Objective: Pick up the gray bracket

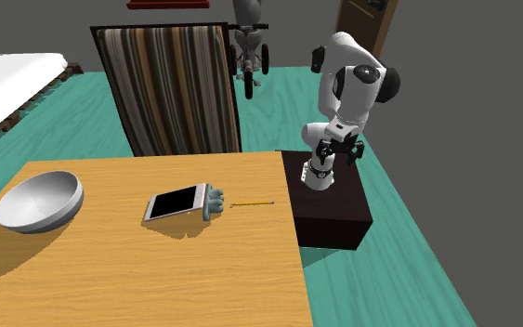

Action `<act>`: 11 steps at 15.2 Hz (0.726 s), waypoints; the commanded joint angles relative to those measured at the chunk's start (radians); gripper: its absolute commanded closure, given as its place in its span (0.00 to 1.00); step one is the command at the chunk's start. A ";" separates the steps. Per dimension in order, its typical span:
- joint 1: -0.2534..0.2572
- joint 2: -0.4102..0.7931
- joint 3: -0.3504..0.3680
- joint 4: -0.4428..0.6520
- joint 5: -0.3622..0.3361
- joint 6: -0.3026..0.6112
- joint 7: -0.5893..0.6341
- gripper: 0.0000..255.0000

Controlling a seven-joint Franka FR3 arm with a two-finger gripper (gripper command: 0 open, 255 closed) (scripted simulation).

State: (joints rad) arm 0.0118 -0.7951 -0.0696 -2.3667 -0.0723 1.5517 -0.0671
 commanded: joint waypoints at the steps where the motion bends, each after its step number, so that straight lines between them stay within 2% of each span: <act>1: 0.000 0.000 0.000 0.000 0.000 0.000 0.000 0.00; 6: -0.025 0.050 -0.115 0.044 -0.062 0.068 -0.128 0.00; 11: -0.035 0.128 -0.232 0.117 -0.097 0.137 -0.256 0.00</act>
State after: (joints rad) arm -0.0221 -0.6829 -0.2772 -2.2613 -0.1631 1.6709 -0.2960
